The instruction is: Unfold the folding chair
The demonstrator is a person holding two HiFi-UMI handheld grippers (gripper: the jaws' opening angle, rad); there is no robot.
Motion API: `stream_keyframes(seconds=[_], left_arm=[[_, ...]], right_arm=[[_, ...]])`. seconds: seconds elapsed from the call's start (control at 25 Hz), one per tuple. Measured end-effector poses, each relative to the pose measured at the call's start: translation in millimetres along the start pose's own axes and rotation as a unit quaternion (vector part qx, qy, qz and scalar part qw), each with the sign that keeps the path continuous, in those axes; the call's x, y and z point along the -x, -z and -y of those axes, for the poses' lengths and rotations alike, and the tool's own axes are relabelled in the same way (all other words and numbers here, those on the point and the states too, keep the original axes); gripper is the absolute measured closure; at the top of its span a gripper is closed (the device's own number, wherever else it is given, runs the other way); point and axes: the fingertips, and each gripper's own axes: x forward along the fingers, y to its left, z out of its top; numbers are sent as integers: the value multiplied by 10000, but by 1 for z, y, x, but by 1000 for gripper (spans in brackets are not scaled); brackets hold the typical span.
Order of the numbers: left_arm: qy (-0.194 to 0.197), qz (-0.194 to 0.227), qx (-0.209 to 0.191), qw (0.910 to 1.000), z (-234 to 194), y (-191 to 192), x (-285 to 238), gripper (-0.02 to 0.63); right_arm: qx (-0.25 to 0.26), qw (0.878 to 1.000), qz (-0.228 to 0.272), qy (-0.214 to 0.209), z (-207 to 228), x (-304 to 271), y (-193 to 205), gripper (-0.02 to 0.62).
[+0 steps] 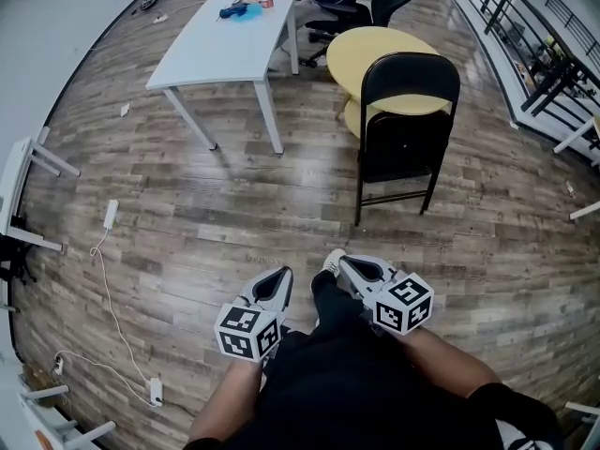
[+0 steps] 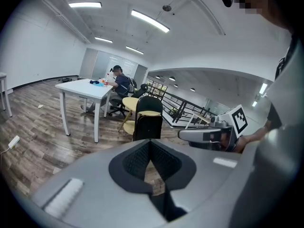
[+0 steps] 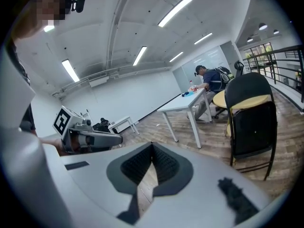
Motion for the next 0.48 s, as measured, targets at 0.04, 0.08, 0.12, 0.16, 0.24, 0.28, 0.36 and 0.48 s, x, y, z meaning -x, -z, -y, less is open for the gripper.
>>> stream_keyframes(seconds=[0.04, 0.08, 0.12, 0.16, 0.24, 0.28, 0.36, 0.48], left_arm=[[18, -19, -29, 10000, -2, -3, -3, 598], [33, -32, -67, 10000, -4, -7, -6, 598], [40, -35, -97, 9999, -6, -11, -9, 598], [39, -27, -112, 9999, -10, -16, -12, 598], [35, 7, -109, 9999, -19, -28, -18, 598], [43, 19, -111, 9999, -22, -33, -22, 598], [77, 23, -139, 9999, -27, -44, -31, 598], [148, 39, -194, 9997, -33, -62, -46, 598]], right_arm=[[-18, 10000, 31, 3, 2, -3, -6, 600], [-28, 10000, 58, 7, 4, -5, -11, 600], [-24, 10000, 77, 10, 5, -9, -16, 600], [-10, 10000, 86, 8, 7, -13, -21, 600], [24, 10000, 82, -4, 12, -23, -30, 600], [39, 10000, 80, -6, 15, -27, -35, 600], [65, 9999, 88, 13, 23, -33, -45, 600], [78, 9999, 103, 81, 40, -42, -60, 600]])
